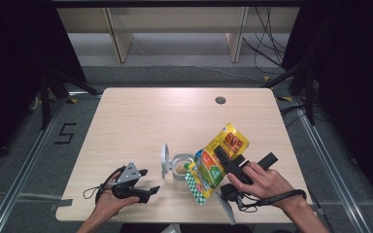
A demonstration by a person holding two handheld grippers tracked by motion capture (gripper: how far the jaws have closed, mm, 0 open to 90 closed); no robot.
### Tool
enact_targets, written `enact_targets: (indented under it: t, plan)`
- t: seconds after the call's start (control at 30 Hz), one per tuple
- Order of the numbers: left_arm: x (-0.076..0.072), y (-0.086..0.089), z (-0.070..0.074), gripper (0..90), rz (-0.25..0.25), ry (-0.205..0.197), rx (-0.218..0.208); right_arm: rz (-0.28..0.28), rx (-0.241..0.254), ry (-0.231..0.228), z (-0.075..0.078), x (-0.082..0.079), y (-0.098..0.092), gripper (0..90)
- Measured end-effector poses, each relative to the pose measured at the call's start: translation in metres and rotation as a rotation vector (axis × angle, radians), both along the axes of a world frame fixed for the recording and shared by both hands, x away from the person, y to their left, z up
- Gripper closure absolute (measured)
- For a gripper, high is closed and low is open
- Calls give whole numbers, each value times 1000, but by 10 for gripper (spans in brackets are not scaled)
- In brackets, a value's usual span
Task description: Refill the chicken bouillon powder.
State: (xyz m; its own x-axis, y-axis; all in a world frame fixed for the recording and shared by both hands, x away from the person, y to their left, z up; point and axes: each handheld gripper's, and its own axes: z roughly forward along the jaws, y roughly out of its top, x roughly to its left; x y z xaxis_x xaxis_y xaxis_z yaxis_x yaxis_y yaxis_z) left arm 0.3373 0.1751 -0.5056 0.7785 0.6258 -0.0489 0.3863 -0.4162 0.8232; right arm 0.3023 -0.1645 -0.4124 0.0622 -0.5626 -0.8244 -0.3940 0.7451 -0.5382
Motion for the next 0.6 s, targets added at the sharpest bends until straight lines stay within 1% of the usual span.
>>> enact_targets:
  t: [0.03, 0.07, 0.1, 0.23, 0.27, 0.3, 0.33, 0.37, 0.47, 0.5, 0.53, 0.57, 0.6]
  plan:
    - [-1, -1, -1, 230, 12, 17, -12, 0, 0, 0, 0, 0, 0, 550]
    - [-1, -1, 0, 230, 8, 13, -9, -2, -2, 2, 0, 0, 0, 550]
    - [0, 0, 0, 230, -2, -2, 2, -2, -2, 2, 0, 0, 0, 550]
    - [0, 0, 0, 230, -1, -2, 6, -1, -1, -6, 0, 0, -1, 551]
    - [-1, 0, 0, 230, 12, 15, -4, -2, 0, -5, 0, 0, -1, 550]
    - [-1, 0, 0, 230, 12, 15, -4, -2, 0, -4, 0, 0, -1, 551]
    - [0, 0, 0, 230, -2, -3, 6, -2, 0, -5, 0, 0, -1, 551]
    - [0, 0, 0, 230, -1, -2, -2, -6, -3, -7, 0, 0, -1, 551]
    - [0, 0, 0, 230, -2, 0, 1, -7, -14, 0, 1, 1, 0, 551]
    - [0, 0, 0, 230, -1, -2, 4, 1, -9, -8, 1, 2, -1, 551]
    - [0, 0, 0, 230, 5, -8, 2, 11, -47, -23, 3, 2, 0, 551]
    - [0, 0, 0, 230, 5, -8, 2, 11, -47, -23, 3, 2, 0, 551]
    - [-1, 0, 0, 230, 18, 4, 9, 10, -50, -23, 3, 3, -1, 551]
